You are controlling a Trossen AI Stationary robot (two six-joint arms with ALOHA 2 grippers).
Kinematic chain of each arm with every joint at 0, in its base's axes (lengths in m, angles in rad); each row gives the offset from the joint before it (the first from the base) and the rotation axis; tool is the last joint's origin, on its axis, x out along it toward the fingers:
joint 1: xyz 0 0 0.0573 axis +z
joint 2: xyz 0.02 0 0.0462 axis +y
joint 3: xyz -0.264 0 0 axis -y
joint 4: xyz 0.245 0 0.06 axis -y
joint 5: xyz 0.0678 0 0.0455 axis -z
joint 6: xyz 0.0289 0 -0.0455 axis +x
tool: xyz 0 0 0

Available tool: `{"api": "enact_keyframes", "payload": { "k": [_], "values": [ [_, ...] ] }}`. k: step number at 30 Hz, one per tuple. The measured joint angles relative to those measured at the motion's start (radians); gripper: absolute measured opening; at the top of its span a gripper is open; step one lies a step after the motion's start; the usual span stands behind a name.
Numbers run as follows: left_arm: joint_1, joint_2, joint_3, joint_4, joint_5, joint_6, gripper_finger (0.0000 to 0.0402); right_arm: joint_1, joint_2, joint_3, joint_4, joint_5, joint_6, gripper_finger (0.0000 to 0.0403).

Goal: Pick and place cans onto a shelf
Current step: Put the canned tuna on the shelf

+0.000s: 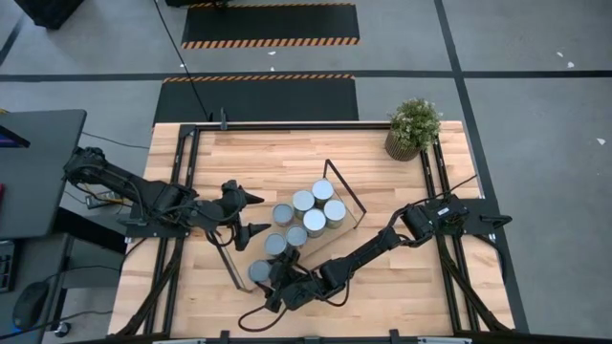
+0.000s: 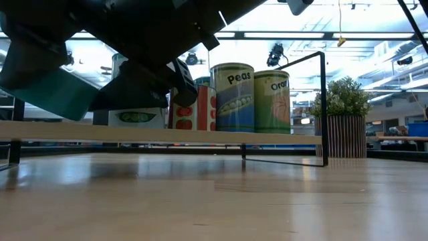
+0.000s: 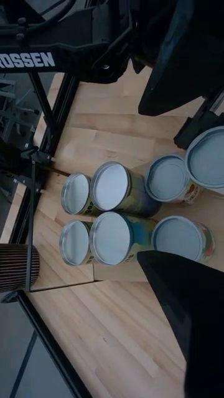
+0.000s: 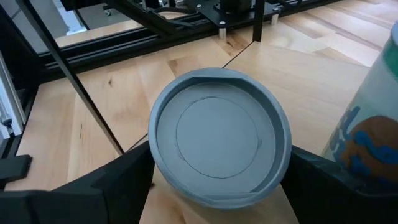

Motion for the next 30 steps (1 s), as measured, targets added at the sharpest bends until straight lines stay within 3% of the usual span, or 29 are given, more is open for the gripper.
{"api": "enact_keyframes", "payload": {
  "k": [13,23,30],
  "values": [
    [0.0,0.0,0.0,0.0,0.027,-0.018,0.0377,0.002,0.0,0.0,-0.007,-0.016,0.06,0.0329],
    [0.0,0.0,0.0,0.0,0.027,-0.018,0.0377,-0.005,0.0,0.0,0.01,-0.016,-0.024,0.0331],
    [0.0,0.0,0.0,0.0,0.027,-0.018,0.0377,-0.007,0.0,0.0,0.017,-0.019,-0.026,0.0368]
  ]
}}
